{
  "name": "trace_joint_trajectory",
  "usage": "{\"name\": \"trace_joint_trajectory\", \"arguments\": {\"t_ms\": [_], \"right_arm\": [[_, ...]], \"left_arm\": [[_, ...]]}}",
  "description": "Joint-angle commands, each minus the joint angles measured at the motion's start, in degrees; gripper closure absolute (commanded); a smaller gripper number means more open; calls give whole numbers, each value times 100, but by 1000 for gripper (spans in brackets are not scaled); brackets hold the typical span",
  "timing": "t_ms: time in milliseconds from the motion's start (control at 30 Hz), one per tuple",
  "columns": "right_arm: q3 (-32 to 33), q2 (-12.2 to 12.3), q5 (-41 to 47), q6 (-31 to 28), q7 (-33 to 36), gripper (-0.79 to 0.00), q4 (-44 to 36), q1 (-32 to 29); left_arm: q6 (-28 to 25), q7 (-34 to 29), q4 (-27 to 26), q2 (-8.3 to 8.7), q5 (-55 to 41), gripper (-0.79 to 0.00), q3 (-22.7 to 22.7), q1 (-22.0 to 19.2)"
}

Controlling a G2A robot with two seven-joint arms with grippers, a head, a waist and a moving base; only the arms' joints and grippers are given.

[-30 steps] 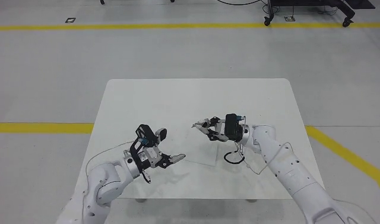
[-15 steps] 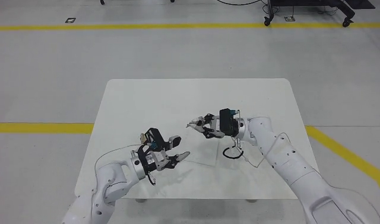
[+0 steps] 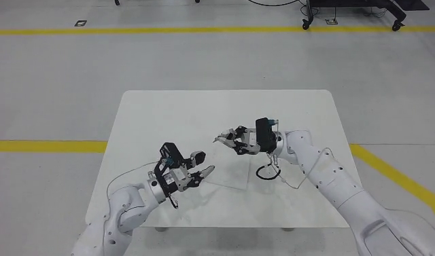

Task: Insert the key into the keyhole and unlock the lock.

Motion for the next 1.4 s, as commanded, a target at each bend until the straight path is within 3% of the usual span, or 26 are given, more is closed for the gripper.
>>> {"name": "trace_joint_trajectory", "arguments": {"t_ms": [0, 100, 233, 333, 367, 533, 567, 600, 633, 667, 1000, 1067, 1167, 1267, 1367], "right_arm": [[-92, 46, 461, 0, 0, 0, -3, 7], [-362, 108, 1209, 0, 0, 0, -100, 53], [-404, 117, 1271, 0, 0, 0, -114, 64], [-404, 117, 1271, 0, 0, 0, -114, 64], [-404, 117, 1271, 0, 0, 0, -114, 64], [-404, 117, 1271, 0, 0, 0, -114, 64], [-404, 117, 1271, 0, 0, 0, -114, 64], [-404, 117, 1271, 0, 0, 0, -114, 64], [-491, 109, 1682, 0, 0, 0, -11, 19], [-491, 109, 1682, 0, 0, 0, -11, 19], [-491, 109, 1682, 0, 0, 0, -11, 19], [-480, 105, 1742, 12, 32, 0, -56, -26], [-456, 97, 2228, 0, 111, 0, -368, -207], [-664, 131, 3095, 0, 225, 0, -642, -344], [-930, 185, 4384, 0, 708, 0, -775, -313]], "left_arm": [[-476, -15, 245, 14, -873, -369, -123, -72], [-948, -244, 498, 33, -1740, -351, -199, -233], [-993, -275, 521, 34, -1823, -289, -196, -252], [-993, -275, 521, 34, -1823, -391, -196, -252], [-993, -275, 521, 34, -1823, -499, -196, -252], [-993, -275, 521, 34, -1823, -511, -196, -252], [-993, -275, 521, 34, -1823, -560, -196, -252], [-993, -275, 521, 34, -1823, -705, -196, -252], [-1224, -178, 623, -16, -2726, -785, -9, -400], [-1157, -579, 908, -37, -3098, -785, 147, -757], [-1157, -579, 908, -37, -3098, -785, 147, -757], [-1316, -573, 872, -59, -3849, -785, 295, -627], [-1517, -1057, 1088, -50, -5329, -785, 454, -723], [-1495, -1839, 1384, -45, -7075, -785, 717, -956], [-1436, -2463, 1746, -55, -8096, -785, 828, -1240]]}}
